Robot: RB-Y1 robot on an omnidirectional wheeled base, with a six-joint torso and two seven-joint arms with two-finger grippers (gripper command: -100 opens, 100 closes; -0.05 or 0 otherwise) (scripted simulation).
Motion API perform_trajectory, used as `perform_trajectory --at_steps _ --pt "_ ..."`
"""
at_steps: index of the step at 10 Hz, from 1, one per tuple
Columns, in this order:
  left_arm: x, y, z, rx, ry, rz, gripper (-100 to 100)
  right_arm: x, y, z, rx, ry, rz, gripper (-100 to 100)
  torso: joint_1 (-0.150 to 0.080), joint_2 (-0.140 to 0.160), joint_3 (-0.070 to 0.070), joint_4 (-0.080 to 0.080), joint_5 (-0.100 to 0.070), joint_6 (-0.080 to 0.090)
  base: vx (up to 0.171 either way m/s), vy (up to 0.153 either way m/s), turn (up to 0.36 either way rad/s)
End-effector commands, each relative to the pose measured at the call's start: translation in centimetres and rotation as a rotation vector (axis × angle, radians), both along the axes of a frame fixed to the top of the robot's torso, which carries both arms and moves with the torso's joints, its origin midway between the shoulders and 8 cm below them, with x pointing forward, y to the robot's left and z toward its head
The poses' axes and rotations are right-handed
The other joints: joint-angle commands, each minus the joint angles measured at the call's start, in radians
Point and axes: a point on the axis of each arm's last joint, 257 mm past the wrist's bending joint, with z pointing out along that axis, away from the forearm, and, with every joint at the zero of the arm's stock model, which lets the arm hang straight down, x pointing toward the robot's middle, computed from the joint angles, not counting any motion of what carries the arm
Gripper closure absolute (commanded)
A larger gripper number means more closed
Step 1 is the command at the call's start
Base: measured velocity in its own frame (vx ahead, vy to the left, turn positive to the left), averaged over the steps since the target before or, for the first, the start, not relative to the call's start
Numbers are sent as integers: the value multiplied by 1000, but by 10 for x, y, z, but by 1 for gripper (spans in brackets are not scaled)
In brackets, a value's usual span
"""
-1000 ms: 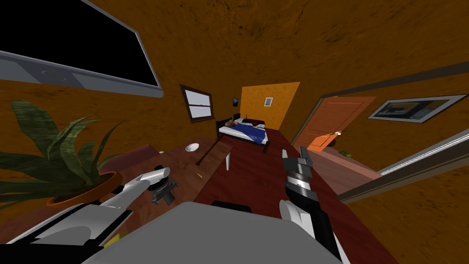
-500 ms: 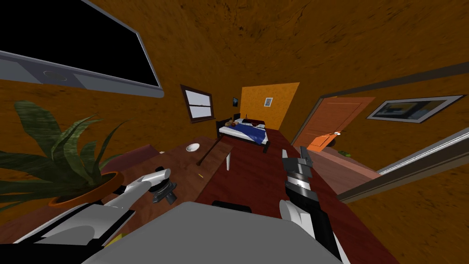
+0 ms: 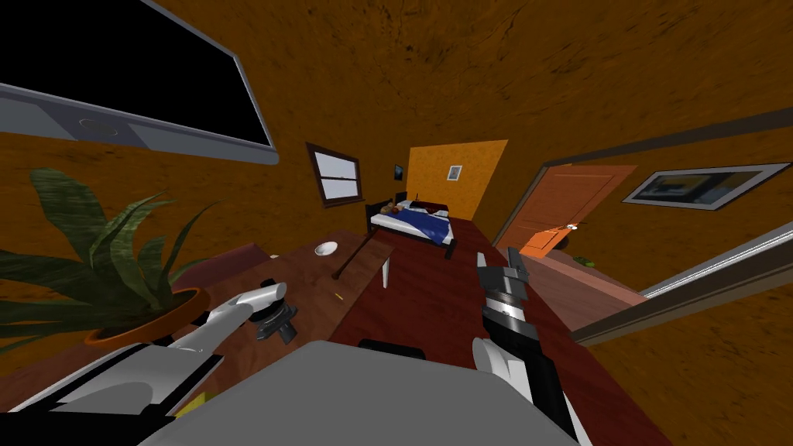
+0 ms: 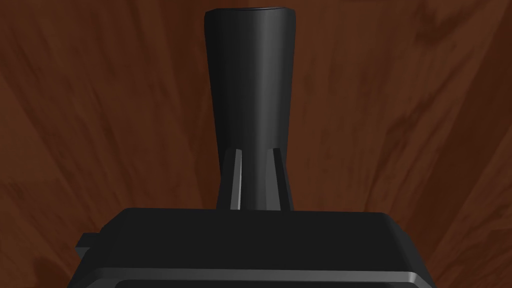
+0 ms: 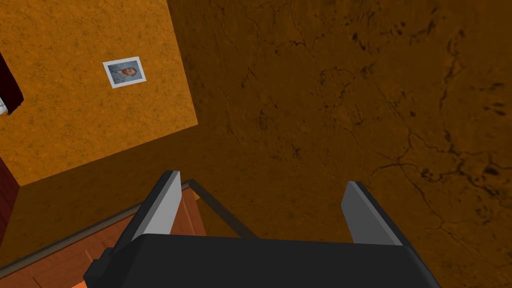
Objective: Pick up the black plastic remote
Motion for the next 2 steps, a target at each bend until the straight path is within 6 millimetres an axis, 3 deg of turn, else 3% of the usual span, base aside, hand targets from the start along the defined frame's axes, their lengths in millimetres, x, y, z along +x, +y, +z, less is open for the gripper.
perform_trajectory --at_steps 1,2 --pt "0 0 0 0 0 0 100 0 0 0 0 0 0 0 0 0 0 0 0 0 5 -29 12" --pt "0 0 1 -1 1 0 0 0 0 0 0 0 0 0 1 0 0 0 0 0 1 -6 -1"
